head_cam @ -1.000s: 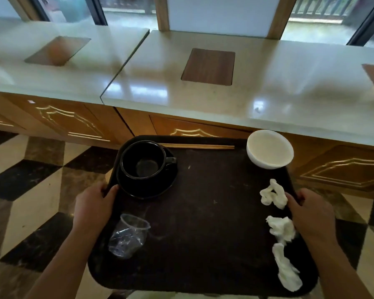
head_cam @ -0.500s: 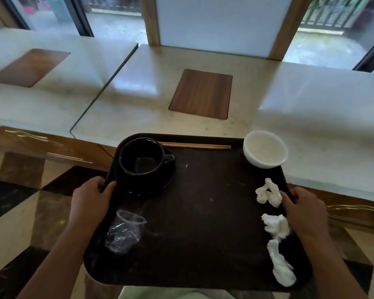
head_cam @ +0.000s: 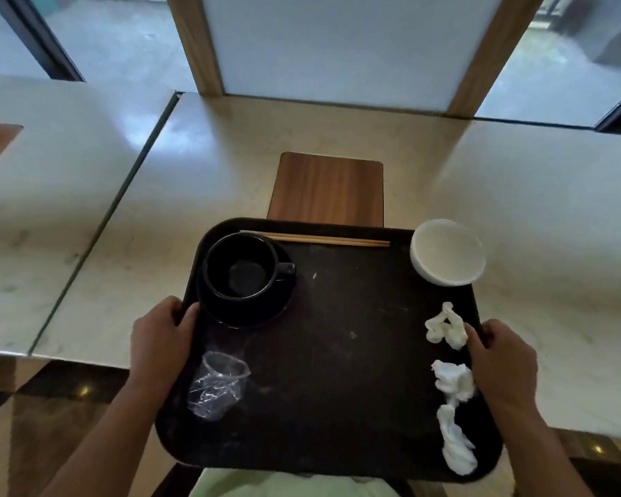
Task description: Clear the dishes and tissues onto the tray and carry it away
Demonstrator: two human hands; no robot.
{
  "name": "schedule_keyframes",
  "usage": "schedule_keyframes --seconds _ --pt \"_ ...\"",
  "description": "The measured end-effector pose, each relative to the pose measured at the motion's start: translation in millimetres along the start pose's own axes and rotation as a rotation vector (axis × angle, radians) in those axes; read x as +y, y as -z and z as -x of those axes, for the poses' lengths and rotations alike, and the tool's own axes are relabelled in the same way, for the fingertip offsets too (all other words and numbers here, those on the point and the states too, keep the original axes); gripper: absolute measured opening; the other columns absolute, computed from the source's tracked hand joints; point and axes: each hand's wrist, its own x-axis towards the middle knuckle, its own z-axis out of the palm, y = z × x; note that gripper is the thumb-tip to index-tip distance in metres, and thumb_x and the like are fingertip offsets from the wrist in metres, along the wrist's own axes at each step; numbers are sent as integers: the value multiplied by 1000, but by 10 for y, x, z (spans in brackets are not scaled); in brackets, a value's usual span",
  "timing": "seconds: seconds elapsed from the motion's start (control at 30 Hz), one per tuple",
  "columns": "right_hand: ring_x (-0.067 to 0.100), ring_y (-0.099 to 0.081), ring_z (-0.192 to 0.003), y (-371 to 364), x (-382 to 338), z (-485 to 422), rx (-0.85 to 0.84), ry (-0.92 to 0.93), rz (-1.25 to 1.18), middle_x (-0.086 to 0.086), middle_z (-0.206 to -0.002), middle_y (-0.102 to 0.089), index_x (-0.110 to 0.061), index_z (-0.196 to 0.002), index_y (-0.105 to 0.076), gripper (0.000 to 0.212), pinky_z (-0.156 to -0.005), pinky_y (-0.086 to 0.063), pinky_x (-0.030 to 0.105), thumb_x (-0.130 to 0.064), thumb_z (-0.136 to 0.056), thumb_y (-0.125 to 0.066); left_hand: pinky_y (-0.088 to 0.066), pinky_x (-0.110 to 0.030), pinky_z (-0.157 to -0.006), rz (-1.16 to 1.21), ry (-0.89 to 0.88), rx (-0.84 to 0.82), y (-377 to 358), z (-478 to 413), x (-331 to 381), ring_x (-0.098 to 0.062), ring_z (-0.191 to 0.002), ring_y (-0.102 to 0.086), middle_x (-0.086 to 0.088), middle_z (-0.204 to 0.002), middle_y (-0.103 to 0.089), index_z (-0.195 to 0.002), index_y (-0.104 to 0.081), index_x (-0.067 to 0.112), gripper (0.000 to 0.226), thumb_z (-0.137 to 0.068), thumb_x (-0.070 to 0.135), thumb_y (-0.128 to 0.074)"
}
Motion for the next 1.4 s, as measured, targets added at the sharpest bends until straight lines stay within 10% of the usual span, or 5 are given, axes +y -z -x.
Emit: schedule_keyframes --seconds 1.07,1.4 --pt "25 -47 -47 -1094 -124 -942 -64 -109 88 3 -53 -49 -13 -66 -46 37 -46 -26 27 -34 -94 -57 -43 -43 -59 -123 -73 -117 -1147 -1310 -68 -34 -67 -51 -13 -64 -54 -73 -51 6 30 -93 27 -60" --pt "29 -70 -69 -286 58 -918 -288 -182 -219 10 -74 -70 -11 -81 -69 23 -74 -59 47 -22 -97 -56 -44 -37 -61 -15 98 -144 -761 -841 -217 -26 -67 -58 -7 -73 -65 -80 -62 10 31 -96 35 -56"
